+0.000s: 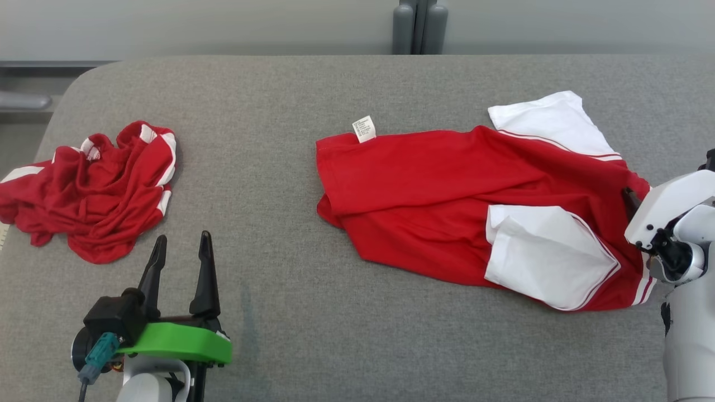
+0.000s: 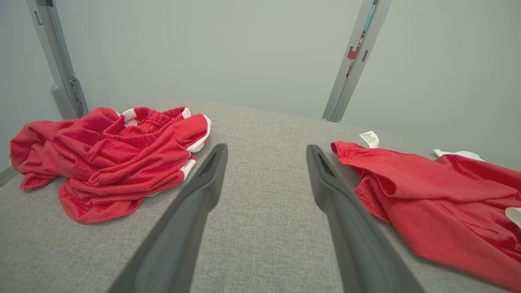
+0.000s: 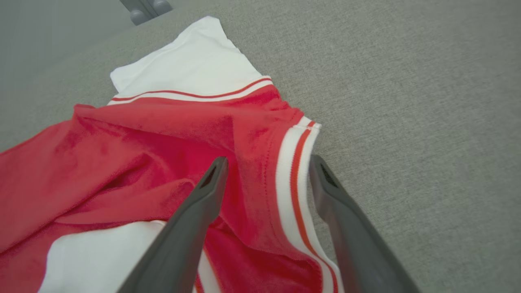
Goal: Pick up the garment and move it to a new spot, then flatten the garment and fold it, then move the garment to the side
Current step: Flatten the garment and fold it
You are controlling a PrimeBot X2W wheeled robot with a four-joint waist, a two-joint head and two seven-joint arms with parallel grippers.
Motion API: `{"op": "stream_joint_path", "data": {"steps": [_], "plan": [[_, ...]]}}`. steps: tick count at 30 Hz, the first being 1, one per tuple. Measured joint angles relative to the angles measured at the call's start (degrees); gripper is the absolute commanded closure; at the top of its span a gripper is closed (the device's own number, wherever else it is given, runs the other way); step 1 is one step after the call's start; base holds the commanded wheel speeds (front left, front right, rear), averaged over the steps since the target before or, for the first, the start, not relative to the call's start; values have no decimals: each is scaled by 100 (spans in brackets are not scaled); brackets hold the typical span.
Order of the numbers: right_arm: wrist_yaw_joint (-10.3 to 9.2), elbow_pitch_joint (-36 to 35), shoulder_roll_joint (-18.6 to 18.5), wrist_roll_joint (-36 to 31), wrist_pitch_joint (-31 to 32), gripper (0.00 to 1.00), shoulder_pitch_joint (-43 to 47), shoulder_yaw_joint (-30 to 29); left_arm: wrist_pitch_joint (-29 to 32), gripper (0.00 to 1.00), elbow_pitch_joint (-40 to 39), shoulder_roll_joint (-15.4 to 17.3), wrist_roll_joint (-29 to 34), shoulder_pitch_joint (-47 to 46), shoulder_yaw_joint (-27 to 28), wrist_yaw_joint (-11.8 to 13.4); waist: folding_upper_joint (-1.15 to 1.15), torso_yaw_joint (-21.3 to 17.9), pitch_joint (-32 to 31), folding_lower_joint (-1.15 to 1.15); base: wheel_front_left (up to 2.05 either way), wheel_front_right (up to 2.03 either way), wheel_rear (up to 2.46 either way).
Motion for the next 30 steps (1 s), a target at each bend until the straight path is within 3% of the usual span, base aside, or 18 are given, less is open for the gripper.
{"op": "stream_joint_path", "data": {"steps": [1, 2, 3, 4, 6, 12, 26, 30], "plan": [[-1, 152, 0, 32, 3, 0, -90, -30, 0, 0, 0, 0, 1, -18, -7, 0, 0, 16, 40, 0, 0, 0, 0], [-1, 318, -9, 34, 8, 27, -180, -54, 0, 0, 1, 0, 4, -43, -10, -1, 0, 37, 88, 0, 0, 0, 0], [-1, 465, -23, 26, 4, 68, -271, -93, -1, 0, 2, 0, 7, -79, -14, -1, 0, 59, 137, 0, 0, 0, 0], [-1, 573, -36, 14, -1, 100, -354, -112, 0, 0, 5, 0, 7, -107, -19, -1, 0, 78, 175, 0, 0, 0, 0], [-1, 812, -114, -21, -41, 100, -556, -148, 0, 0, 12, 0, 7, -166, -36, -1, 0, 134, 264, 0, 0, 0, 0], [-4, 1001, -288, -145, -1044, 100, -1118, 187, -1, 0, 44, 1, -2, -254, -52, -1, 0, 331, 436, 0, 0, 0, 0], [-3, 1489, -822, 363, -3543, 100, -2696, 1859, 0, 0, 10, 1, -60, -338, -151, -1, 0, 743, 649, 0, 0, 0, 0], [-3, 1924, -966, 438, -3559, 100, -2831, 2026, -1, 0, 18, 1, -99, -339, -149, -5, 0, 800, 675, 0, 0, 0, 0]]}}
